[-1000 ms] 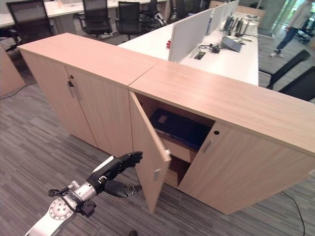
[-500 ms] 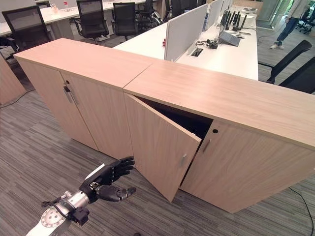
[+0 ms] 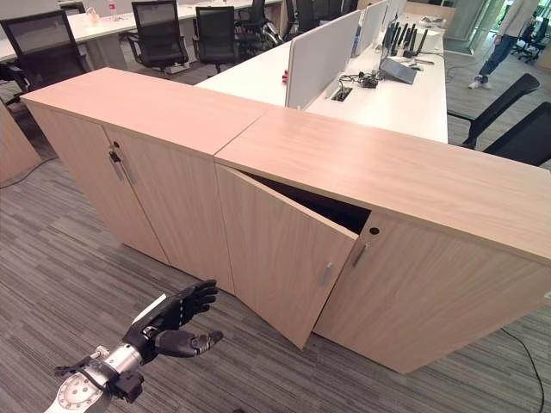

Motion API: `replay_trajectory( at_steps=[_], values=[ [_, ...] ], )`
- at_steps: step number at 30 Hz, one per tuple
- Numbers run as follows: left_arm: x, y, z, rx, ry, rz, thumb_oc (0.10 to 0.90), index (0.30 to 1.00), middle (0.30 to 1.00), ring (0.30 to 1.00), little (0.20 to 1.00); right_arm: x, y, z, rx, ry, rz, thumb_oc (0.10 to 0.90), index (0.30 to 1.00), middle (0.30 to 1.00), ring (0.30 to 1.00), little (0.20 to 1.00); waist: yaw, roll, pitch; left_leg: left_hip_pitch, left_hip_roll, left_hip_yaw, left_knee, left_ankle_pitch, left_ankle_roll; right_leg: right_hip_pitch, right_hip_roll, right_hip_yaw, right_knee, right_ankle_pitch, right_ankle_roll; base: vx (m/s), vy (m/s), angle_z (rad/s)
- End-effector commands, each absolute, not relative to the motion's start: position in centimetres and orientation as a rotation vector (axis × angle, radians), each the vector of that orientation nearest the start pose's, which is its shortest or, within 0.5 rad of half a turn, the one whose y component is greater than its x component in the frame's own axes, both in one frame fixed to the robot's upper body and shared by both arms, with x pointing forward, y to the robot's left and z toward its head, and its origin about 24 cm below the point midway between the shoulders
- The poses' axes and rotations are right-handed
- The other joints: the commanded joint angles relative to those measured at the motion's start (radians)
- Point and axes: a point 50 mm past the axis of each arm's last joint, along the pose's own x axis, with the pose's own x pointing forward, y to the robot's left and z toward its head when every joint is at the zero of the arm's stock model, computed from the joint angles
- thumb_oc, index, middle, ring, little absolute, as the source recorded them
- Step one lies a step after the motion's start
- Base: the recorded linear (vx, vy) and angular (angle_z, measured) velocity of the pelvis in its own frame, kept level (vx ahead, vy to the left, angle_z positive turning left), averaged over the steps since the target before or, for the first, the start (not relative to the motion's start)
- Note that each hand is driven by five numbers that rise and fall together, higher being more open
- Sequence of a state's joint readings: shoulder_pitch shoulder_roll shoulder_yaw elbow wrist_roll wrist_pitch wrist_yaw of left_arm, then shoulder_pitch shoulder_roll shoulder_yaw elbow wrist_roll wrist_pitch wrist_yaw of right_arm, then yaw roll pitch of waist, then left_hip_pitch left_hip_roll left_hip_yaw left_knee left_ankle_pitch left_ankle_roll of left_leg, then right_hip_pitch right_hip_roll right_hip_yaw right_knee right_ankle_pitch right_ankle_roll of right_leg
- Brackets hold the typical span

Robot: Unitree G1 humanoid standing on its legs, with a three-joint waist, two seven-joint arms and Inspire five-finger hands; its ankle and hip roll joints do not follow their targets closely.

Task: Put the empty folder in the office cabinet

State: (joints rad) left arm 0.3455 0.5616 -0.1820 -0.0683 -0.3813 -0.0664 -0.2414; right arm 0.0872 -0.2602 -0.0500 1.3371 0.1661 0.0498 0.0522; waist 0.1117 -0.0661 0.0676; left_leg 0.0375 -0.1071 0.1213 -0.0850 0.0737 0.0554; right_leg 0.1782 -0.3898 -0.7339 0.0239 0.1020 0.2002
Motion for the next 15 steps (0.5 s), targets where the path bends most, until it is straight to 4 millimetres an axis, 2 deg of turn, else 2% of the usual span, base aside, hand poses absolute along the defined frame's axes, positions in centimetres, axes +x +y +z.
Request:
replay_trajectory(
  at_steps=[1, 2, 3, 5, 6, 8, 9, 10, 11, 12, 15],
  values=[
    [18.1, 19.6, 0.3, -0.045, 0.223, -0.271, 0.8, 0.9, 0.9, 0.9, 0.9, 2.5, -25.8, -16.6, -0.045, 1.467, -0.278, 0.8, 0.9, 0.9, 0.9, 0.9, 0.007, 0.05, -0.025, 0.023, -0.011, -0.013, -0.002, -0.176, -0.003, -0.076, -0.03, -0.003, 0.002, 0.088, 0.057, 0.0, 0.0, 0.0],
    [18.1, 19.6, 0.3, -0.047, 0.222, -0.271, 0.8, 0.9, 0.9, 0.9, 0.9, 2.6, -25.8, -16.6, -0.046, 1.466, -0.279, 0.8, 0.9, 0.9, 0.9, 0.9, 0.007, 0.051, -0.024, 0.022, -0.011, -0.013, -0.002, -0.176, -0.002, -0.077, -0.03, -0.003, 0.003, 0.087, 0.057, 0.0, 0.0, 0.0],
    [17.6, 19.9, -0.9, -0.057, 0.289, -0.247, 0.8, 0.9, 0.9, 0.9, 0.9, 3.4, -26.0, -16.5, -0.069, 1.452, -0.27, 0.8, 0.9, 0.9, 0.9, 0.9, 0.005, 0.056, -0.022, 0.022, -0.009, -0.015, -0.002, -0.176, 0.001, -0.083, -0.03, 0.004, 0.016, 0.08, 0.054, 0.0, 0.0, 0.0],
    [17.4, 20.1, -1.0, -0.056, 0.3, -0.241, 0.8, 0.9, 0.9, 0.9, 0.9, 3.5, -25.9, -16.5, -0.079, 1.451, -0.26, 0.8, 0.9, 0.9, 0.9, 0.9, 0.004, 0.057, -0.022, 0.022, -0.008, -0.017, -0.002, -0.177, 0.001, -0.087, -0.03, 0.008, 0.024, 0.074, 0.052, 0.02, 0.008, -0.06],
    [16.4, 20.6, -2.3, -0.081, 0.373, -0.202, 0.8, 0.9, 0.9, 0.9, 0.9, 3.6, -26.1, -16.5, -0.118, 1.455, -0.231, 0.8, 0.9, 0.9, 0.9, 0.9, 0.003, 0.062, -0.016, 0.018, -0.004, -0.023, -0.002, -0.172, 0.002, -0.097, -0.027, 0.021, 0.035, 0.061, 0.048, 0.01, 0.002, -0.06],
    [16.2, 20.7, -2.8, -0.104, 0.394, -0.189, 0.8, 0.9, 0.9, 0.9, 0.9, 3.7, -26.2, -16.4, -0.14, 1.456, -0.217, 0.8, 0.9, 0.9, 0.9, 0.9, 0.001, 0.064, -0.015, 0.014, -0.001, -0.025, -0.002, -0.17, 0.002, -0.102, -0.025, 0.03, 0.04, 0.054, 0.046, 0.0, 0.0, 0.0],
    [15.7, 20.7, -3.9, -0.167, 0.445, -0.154, 0.8, 0.9, 0.9, 0.9, 0.9, 4.0, -26.2, -16.4, -0.171, 1.453, -0.188, 0.8, 0.9, 0.9, 0.9, 0.9, 0.002, 0.067, -0.01, 0.004, 0.006, -0.03, -0.002, -0.16, -0.001, -0.111, -0.018, 0.041, 0.043, 0.045, 0.043, -0.03, -0.038, 0.07],
    [15.6, 20.2, -4.4, -0.236, 0.473, -0.144, 0.8, 0.9, 0.9, 0.9, 0.9, 4.4, -26.3, -16.3, -0.206, 1.454, -0.17, 0.8, 0.9, 0.9, 0.9, 0.9, -0.003, 0.072, -0.013, -0.019, 0.009, -0.043, -0.002, -0.152, -0.001, -0.131, -0.005, 0.068, 0.051, 0.03, 0.039, -0.03, -0.034, 0.16],
    [15.7, 20.2, -4.4, -0.238, 0.472, -0.144, 0.8, 0.9, 0.9, 0.9, 0.9, 4.4, -26.3, -16.3, -0.206, 1.453, -0.171, 0.8, 0.9, 0.9, 0.9, 0.9, -0.003, 0.073, -0.015, -0.021, 0.009, -0.043, -0.002, -0.152, -0.002, -0.134, -0.006, 0.069, 0.053, 0.029, 0.039, -0.06, -0.029, 0.28],
    [15.4, 19.8, -5.3, -0.263, 0.513, -0.136, 0.8, 0.9, 0.9, 0.9, 0.9, 4.8, -26.3, -16.3, -0.219, 1.448, -0.171, 0.8, 0.9, 0.9, 0.9, 0.9, -0.001, 0.077, -0.016, -0.037, 0.013, -0.055, -0.002, -0.145, -0.004, -0.146, 0.005, 0.084, 0.06, 0.009, 0.034, -0.04, -0.041, 0.23],
    [14.5, 19.0, -7.8, -0.196, 0.652, -0.167, 0.8, 0.9, 0.9, 0.9, 0.9, 4.8, -25.8, -16.4, -0.222, 1.453, -0.175, 0.8, 0.9, 0.9, 0.9, 0.9, -0.01, 0.085, -0.023, -0.058, 0.025, -0.086, -0.002, -0.138, -0.015, -0.167, 0.048, 0.167, 0.065, -0.054, 0.011, 0.01, -0.073, 0.39]
  ],
)
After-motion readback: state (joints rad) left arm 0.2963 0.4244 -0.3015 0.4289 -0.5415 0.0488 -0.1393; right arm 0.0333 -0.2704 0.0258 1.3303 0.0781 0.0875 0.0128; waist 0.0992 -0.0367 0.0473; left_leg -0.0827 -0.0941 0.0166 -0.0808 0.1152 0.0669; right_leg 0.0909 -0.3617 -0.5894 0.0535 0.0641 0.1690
